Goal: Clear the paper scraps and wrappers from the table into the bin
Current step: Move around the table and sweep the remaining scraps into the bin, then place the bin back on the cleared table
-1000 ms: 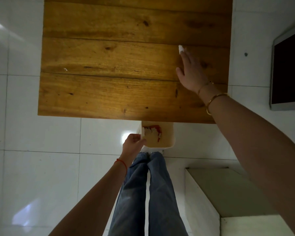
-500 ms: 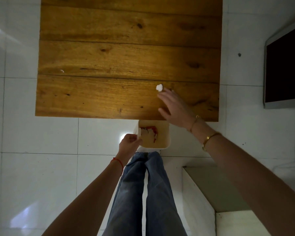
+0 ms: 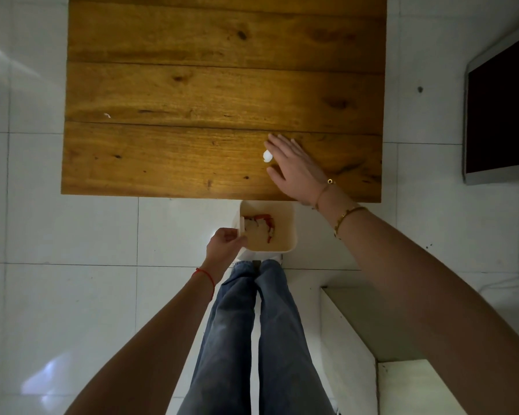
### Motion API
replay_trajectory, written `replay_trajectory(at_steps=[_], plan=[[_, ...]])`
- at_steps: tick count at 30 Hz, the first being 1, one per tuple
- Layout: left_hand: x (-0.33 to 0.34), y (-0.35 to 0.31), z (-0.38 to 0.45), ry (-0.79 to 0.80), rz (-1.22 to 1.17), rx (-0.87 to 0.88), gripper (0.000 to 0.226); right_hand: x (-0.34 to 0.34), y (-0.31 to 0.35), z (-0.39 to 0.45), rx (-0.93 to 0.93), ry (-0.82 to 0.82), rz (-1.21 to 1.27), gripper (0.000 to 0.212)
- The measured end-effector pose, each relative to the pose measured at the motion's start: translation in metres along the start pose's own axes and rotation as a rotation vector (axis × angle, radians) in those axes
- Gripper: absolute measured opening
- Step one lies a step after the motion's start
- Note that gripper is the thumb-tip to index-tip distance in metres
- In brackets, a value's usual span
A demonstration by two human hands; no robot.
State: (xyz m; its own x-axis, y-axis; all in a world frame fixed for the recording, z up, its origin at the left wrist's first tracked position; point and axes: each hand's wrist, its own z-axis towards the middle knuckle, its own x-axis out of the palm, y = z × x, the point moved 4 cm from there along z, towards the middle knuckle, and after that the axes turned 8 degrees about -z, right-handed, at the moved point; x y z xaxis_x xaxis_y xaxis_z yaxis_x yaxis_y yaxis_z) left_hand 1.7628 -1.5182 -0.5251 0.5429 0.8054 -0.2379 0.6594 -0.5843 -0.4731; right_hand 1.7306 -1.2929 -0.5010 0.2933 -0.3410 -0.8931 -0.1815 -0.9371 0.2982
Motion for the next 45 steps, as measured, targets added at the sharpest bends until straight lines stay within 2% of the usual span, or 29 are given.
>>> replay_trajectory(at_steps=[2, 8, 11, 15, 19, 23, 25, 27, 32, 37, 45], plan=[[0.0, 0.0, 0.001, 0.002, -0.011, 0.007, 0.021, 0.01, 0.003, -0.004, -0.004, 0.042, -0.01, 0.059], [-0.003, 0.001, -0.001, 0.005, -0.043, 0.014, 0.009, 0.036, 0.015, -0.044, -0.07, 0.029, -0.115, 0.061], [-0.006, 0.003, -0.008, 0.008, -0.04, 0.013, 0.011, 0.052, 0.026, -0.073, -0.141, 0.075, -0.151, 0.061], [-0.01, 0.007, -0.025, -0.002, -0.042, -0.017, 0.015, 0.065, 0.046, -0.113, -0.193, 0.136, -0.057, 0.057], [-0.019, 0.003, -0.051, -0.004, -0.043, -0.025, 0.016, 0.054, 0.061, -0.139, -0.086, 0.07, 0.087, 0.055], [-0.03, -0.009, -0.083, 0.001, -0.052, 0.002, 0.016, 0.027, 0.056, -0.161, 0.249, -0.082, 0.409, 0.055], [-0.036, -0.019, -0.1, 0.013, -0.067, 0.027, 0.014, 0.018, 0.053, -0.173, 0.411, -0.067, 0.541, 0.055], [-0.042, -0.031, -0.118, 0.023, -0.075, 0.072, 0.014, 0.009, 0.056, -0.183, 0.48, -0.032, 0.602, 0.051], [-0.053, -0.064, -0.163, 0.085, -0.076, 0.192, 0.01, -0.031, 0.076, -0.211, 0.493, -0.138, 0.733, 0.035], [-0.063, -0.091, -0.196, 0.102, -0.069, 0.266, 0.023, -0.077, 0.092, -0.234, 0.505, -0.292, 0.761, 0.031], [-0.07, -0.124, -0.233, 0.172, -0.015, 0.408, 0.023, -0.12, 0.11, -0.26, 0.56, -0.386, 0.761, 0.033]])
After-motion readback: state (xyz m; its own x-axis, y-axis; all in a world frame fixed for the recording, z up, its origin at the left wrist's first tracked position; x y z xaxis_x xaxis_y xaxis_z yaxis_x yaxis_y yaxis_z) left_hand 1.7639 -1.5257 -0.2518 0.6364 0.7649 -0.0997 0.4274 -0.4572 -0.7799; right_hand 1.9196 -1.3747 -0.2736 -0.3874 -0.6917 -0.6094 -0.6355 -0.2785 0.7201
